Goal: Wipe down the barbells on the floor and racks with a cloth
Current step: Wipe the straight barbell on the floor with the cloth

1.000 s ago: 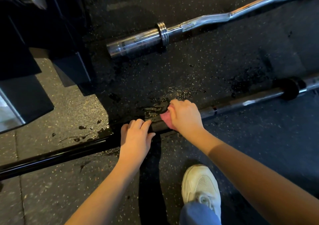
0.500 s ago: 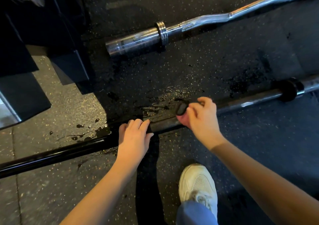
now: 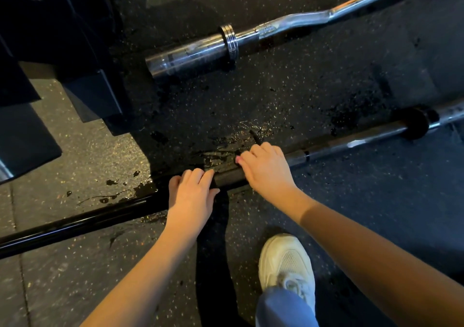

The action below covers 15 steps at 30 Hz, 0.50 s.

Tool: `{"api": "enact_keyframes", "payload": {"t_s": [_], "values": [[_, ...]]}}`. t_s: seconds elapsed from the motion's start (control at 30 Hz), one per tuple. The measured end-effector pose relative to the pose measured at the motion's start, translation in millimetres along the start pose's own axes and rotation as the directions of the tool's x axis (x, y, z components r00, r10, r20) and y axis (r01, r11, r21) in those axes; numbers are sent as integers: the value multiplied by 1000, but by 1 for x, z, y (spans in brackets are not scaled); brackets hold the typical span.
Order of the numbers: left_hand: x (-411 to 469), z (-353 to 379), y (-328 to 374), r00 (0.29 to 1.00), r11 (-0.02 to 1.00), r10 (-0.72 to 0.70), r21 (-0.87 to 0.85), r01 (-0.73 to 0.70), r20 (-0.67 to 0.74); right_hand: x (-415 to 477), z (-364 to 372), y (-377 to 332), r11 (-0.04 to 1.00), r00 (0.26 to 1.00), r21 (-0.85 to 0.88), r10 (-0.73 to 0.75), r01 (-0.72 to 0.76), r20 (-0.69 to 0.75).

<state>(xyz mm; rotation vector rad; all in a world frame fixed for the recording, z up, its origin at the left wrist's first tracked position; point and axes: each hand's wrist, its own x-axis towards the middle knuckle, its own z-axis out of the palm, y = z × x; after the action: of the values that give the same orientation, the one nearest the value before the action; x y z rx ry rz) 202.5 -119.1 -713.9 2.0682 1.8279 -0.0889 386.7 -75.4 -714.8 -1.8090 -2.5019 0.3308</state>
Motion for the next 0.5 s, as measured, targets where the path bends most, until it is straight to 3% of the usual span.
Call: {"api": "enact_keyframes", "payload": {"t_s": [0.1,0.2,0.27,0.37,0.5], "values": [[3,-9,2,999,999,-24,27,22,47,25,-7,-11,994,986,23,107,-111,130],[8,-11,1,996,997,-52,55,48,74,21,-6,-8,959,963,117,244,-257,115],[10,-12,2,995,998,-58,41,55,82,2,-3,-7,987,990,95,123,-129,71],[7,-12,2,994,997,-66,43,62,88,10,-6,4,999,966,51,-19,7,256],[3,-16,5,993,997,-66,39,63,97,44,-21,14,911,937,279,232,-304,262]]}}
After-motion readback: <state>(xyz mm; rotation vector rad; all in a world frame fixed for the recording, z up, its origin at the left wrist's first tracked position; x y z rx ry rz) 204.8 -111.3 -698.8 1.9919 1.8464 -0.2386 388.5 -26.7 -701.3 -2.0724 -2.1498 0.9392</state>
